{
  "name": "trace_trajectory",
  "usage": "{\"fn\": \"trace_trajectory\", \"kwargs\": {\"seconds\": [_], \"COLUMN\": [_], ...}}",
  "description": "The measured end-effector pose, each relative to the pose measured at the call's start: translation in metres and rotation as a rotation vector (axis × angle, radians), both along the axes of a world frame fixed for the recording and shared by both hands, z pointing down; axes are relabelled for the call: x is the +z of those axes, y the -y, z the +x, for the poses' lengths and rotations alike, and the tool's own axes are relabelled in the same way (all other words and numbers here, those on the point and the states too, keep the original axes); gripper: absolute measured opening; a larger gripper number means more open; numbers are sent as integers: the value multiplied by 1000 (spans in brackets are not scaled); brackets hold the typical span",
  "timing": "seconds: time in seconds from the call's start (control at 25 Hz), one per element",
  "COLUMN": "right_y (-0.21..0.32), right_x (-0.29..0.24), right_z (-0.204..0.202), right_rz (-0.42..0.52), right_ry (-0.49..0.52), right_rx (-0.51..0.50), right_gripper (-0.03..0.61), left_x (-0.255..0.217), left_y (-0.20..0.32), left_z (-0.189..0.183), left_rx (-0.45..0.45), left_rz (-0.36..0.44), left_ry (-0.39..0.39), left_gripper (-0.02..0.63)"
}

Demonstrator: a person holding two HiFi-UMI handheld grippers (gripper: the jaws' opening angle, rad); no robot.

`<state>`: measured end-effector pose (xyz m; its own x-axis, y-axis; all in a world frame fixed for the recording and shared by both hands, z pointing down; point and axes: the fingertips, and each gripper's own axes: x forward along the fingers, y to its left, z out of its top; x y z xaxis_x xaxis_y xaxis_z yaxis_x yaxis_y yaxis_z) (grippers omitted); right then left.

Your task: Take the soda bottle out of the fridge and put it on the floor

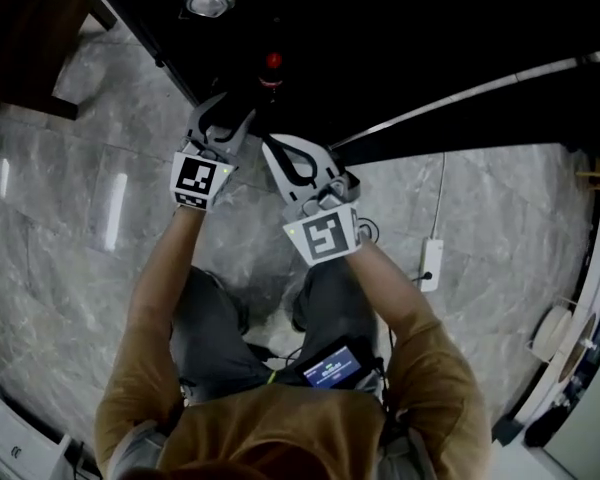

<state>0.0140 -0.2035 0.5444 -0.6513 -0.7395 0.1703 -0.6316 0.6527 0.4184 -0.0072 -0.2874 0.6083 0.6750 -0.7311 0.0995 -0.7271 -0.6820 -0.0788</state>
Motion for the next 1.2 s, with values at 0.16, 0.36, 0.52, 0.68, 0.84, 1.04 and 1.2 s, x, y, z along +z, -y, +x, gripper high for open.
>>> {"fn": "trace_trajectory", "kwargs": {"seconds": [0.16,0.36,0.52,0.68,0.84,1.04,1.2], "right_y": [6,11,15,12,9,3,-2], "right_x": [28,50,63,65,66,70,70], "right_z": [-2,0,-1,-4,2,14,21], "right_rz": [33,70,100,140,173,182,182], "right_ry": [-15,-26,-25,2,19,8,-6], "right_rx": [-17,-32,-32,-34,-25,-7,4], "right_gripper": [-12,-12,-12,-12,-12,-12,-12], "left_x": [34,56,61,69,78,86,90], "left_y": [23,40,53,70,77,83,95], "left_z": [5,13,27,33,51,67,72], "left_rx": [14,47,79,79,114,105,83], "left_rz": [0,17,31,15,19,17,-30], "left_ry": [5,0,-14,-14,12,23,20], "left_gripper": [196,220,249,277,305,325,325]}}
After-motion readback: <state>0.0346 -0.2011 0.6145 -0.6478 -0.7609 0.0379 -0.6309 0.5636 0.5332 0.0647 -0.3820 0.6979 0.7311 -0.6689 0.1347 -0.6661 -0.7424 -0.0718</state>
